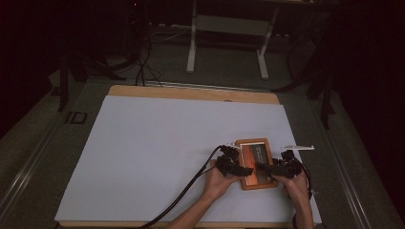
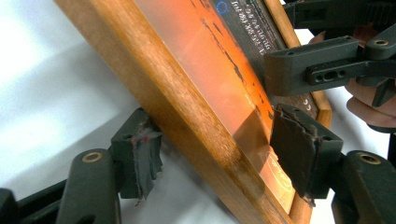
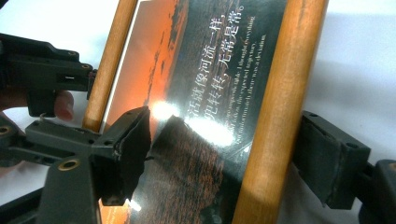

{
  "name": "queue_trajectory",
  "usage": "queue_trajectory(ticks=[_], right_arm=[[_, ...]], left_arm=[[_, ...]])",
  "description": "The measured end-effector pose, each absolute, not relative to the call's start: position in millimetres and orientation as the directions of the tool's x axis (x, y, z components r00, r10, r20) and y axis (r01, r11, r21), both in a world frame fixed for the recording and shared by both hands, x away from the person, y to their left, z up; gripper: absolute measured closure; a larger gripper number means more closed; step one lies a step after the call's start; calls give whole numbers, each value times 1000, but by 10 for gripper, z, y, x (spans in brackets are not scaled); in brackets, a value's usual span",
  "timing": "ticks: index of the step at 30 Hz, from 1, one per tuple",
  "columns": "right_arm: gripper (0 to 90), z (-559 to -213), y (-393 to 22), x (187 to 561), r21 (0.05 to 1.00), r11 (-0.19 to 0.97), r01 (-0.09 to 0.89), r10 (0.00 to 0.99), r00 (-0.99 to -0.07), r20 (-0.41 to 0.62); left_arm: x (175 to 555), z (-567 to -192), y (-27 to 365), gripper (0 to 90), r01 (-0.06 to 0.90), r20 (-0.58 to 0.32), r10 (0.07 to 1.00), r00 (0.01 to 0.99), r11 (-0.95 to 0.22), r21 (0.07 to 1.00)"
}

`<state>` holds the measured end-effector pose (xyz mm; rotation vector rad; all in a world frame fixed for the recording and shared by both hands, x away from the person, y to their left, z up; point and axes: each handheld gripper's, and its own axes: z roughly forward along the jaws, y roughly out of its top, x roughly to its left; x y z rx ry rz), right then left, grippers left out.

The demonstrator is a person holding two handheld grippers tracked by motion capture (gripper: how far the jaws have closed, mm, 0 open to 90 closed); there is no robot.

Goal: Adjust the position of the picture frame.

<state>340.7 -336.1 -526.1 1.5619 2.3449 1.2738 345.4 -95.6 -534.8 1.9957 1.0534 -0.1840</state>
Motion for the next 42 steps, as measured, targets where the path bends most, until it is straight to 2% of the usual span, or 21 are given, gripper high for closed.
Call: queue_trajectory(ticks=[6, 14, 21, 29, 42], right_arm=[[294, -5231, -3391, 3390, 663, 123, 739, 782, -484, 394], [413, -5086, -3462, 3332, 729, 43, 683, 764, -493, 417], [436, -4988, -3423, 3303, 768, 48, 639, 755, -527, 391], [457, -4948, -3237, 3310, 783, 96, 614, 743, -568, 355], [480, -4890, -2800, 3331, 783, 120, 611, 716, -599, 358]], left_arm=[[3434, -5287, -926, 412, 733, -474, 613, 632, -276, 621], [3385, -5114, -824, 549, 695, -451, 608, 653, -244, 676], [3370, -5003, -722, 619, 654, -421, 616, 666, -210, 727], [3375, -4955, -501, 616, 637, -404, 628, 665, -194, 746], [3341, -4830, -69, 605, 622, -365, 661, 655, -198, 757]])
